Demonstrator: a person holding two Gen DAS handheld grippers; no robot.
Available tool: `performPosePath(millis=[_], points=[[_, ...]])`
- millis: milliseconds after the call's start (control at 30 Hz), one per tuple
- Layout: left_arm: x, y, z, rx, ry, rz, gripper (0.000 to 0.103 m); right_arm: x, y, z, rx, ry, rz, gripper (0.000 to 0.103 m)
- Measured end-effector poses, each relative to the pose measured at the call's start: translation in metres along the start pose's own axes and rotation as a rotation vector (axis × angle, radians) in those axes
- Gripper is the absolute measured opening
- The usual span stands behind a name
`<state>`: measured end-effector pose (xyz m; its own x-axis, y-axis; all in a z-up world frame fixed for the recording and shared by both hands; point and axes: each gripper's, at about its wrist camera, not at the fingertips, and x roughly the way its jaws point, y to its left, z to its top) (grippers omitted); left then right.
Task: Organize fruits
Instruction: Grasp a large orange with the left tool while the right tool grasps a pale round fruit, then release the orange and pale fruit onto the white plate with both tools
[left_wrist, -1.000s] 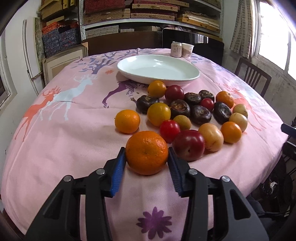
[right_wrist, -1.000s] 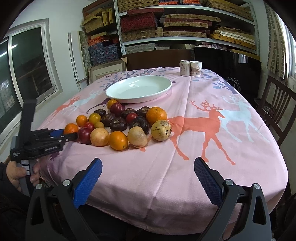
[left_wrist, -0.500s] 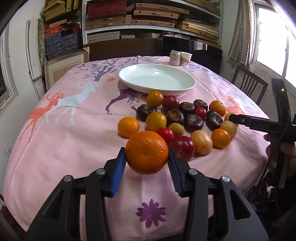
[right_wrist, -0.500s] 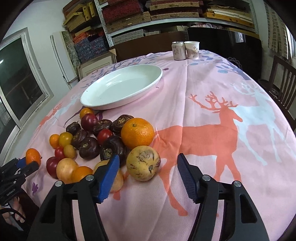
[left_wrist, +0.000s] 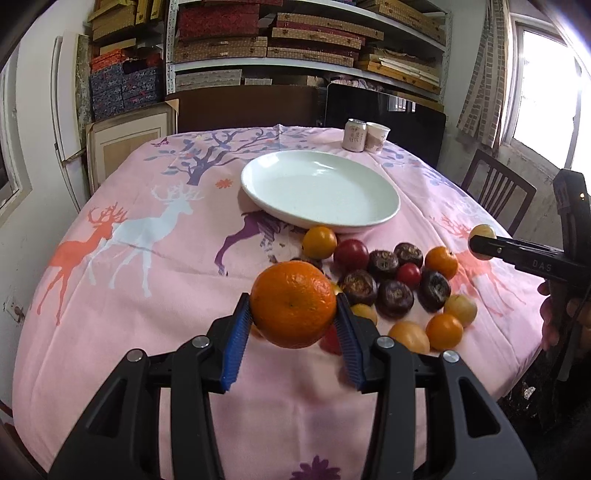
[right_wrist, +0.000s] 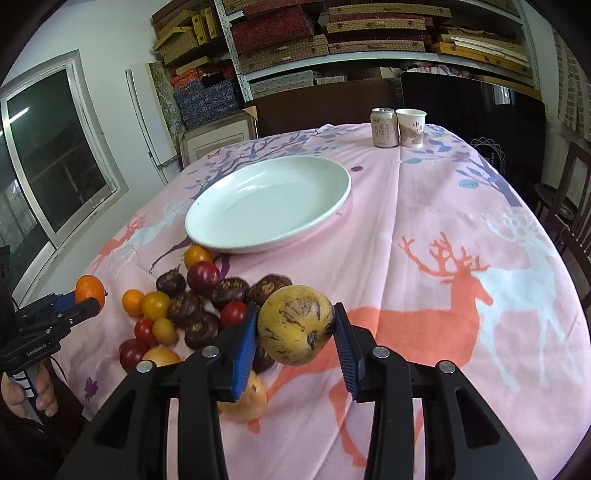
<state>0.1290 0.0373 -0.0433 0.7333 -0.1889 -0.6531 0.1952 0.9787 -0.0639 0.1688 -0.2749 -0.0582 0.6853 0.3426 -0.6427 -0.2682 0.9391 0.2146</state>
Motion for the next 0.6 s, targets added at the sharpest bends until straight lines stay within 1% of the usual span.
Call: performPosePath(millis=[67,133,167,233,267,300,400,433,467,500,567,600], points=[[0.012,-0.001,0.026,0.017,-0.003,-0.015,0.044,0.006,-0.002,0.025,-0.005,-0.005,0.003,0.04],[0.033,-0.002,0.053,0.027,0.008,-0.021,0.044,0.019,-0.001,0.051,-0.019,-0.008,0.002,0.04],[0.05,-0.003,0.071,0.03,0.022,-0.036,0.044,0.03,-0.002,0.065,-0.024,-0.003,0.002,0.04],[0.079,-0.003,0.095,0.03,0.049,-0.038,0.044,0.057,-0.003,0.09,-0.018,0.026,-0.002,0.04],[0.099,-0.002,0.11,0.025,0.072,-0.044,0.044,0.072,-0.003,0.1,-0.015,0.048,-0.007,0.04],[0.114,-0.001,0.12,0.02,0.088,-0.052,0.044,0.092,-0.004,0.112,-0.01,0.072,-0.011,0.04],[0.162,0.0,0.147,0.009,0.134,-0.05,0.044,0.135,-0.003,0.138,-0.009,0.097,-0.038,0.041],[0.177,0.002,0.155,0.0,0.151,-0.038,0.049,0.148,-0.003,0.145,-0.011,0.109,-0.03,0.041],[0.187,0.006,0.161,-0.012,0.165,-0.032,0.054,0.159,0.0,0.15,-0.017,0.114,-0.036,0.044],[0.193,0.009,0.166,-0.028,0.168,-0.024,0.061,0.164,0.001,0.153,-0.021,0.105,-0.055,0.055],[0.19,0.017,0.173,-0.056,0.143,-0.009,0.064,0.158,0.002,0.157,-0.021,0.056,-0.057,0.065],[0.183,0.02,0.174,-0.065,0.124,-0.012,0.068,0.15,0.004,0.156,-0.024,0.034,-0.056,0.066]])
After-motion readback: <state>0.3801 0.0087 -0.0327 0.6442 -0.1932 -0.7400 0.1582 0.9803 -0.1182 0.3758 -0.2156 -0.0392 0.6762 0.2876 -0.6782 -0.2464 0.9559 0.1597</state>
